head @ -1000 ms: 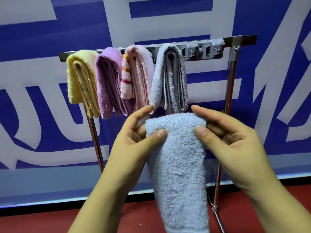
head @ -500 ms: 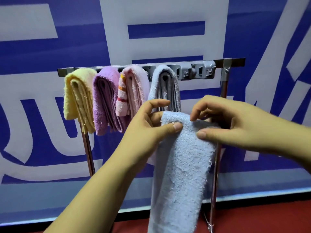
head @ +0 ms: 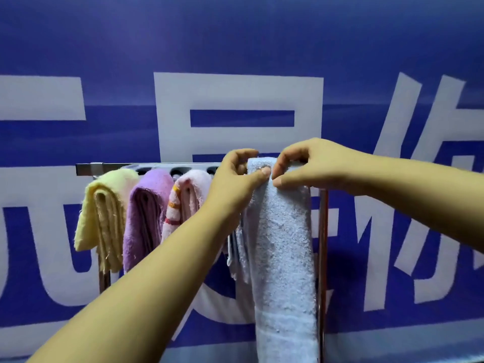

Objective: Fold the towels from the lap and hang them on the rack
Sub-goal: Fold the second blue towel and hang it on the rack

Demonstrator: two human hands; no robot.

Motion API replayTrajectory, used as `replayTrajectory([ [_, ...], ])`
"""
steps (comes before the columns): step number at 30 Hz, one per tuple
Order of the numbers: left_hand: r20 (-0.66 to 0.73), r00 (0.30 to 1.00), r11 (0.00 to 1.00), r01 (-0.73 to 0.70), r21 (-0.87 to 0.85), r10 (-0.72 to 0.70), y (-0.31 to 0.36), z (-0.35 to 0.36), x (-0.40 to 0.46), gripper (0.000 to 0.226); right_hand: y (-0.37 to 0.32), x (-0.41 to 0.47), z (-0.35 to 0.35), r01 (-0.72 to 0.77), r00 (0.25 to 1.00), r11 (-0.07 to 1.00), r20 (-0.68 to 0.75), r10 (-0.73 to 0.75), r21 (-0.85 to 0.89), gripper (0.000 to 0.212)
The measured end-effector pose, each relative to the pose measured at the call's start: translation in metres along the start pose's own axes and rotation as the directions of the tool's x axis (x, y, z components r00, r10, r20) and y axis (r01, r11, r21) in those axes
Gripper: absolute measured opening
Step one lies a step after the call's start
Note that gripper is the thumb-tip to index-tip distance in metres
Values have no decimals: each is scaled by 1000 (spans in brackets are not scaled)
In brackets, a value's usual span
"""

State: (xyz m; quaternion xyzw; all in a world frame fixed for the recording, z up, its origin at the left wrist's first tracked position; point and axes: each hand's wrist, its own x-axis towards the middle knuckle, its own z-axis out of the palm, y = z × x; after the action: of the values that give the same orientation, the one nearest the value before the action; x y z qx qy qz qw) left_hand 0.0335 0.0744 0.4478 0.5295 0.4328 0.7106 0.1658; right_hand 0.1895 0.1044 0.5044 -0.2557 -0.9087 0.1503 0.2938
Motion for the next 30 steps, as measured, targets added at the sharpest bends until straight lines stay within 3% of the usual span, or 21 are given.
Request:
replayTrajectory([
  [3, 27, 1000, 998, 6, -65, -5, 10, 7, 21, 34, 2, 16, -18, 35, 999, 999, -26, -36, -41, 10],
  [5, 11, 1000, 1000, 2, 1, -2, 16, 12, 32, 37, 3, 26, -29, 26, 1000, 997, -2, -26, -77, 16],
  [8, -131, 991, 985, 38, 167, -16, 15, 21, 42, 36, 7, 42, -33, 3, 1000, 983, 2, -3, -182, 22],
  [11, -301, 953, 989, 19, 146, 26, 12, 26, 34, 22, 12, 61, -27, -49, 999, 988, -25, 46, -145, 24],
  [14, -281, 960, 998, 6, 65, 13, 6, 33, 15, 11, 12, 78, -21, -111, 990, 985, -96, 99, -129, 26],
  [16, -184, 976, 992, 111, -52, -119, -4, 40, 5, 17, 10, 89, -19, -140, 983, 985, -135, 125, -103, 28],
  [19, -49, 928, 926, 363, -107, -369, -17, 48, 0, 59, 6, 100, -15, -160, 974, 985, -173, 147, -65, 29],
  [22, -42, 874, 871, 478, -112, -485, -27, 51, 1, 65, 0, 107, -8, -156, 976, 988, -154, 153, -2, 26],
  [26, -98, 868, 869, 469, -155, -486, -41, 56, 5, 72, -5, 117, 3, -170, 976, 982, -120, 179, 84, 25],
  [30, -156, 880, 890, 424, -168, -448, -53, 60, 10, 95, -2, 129, 9, -200, 969, 960, -104, 223, 196, 24],
])
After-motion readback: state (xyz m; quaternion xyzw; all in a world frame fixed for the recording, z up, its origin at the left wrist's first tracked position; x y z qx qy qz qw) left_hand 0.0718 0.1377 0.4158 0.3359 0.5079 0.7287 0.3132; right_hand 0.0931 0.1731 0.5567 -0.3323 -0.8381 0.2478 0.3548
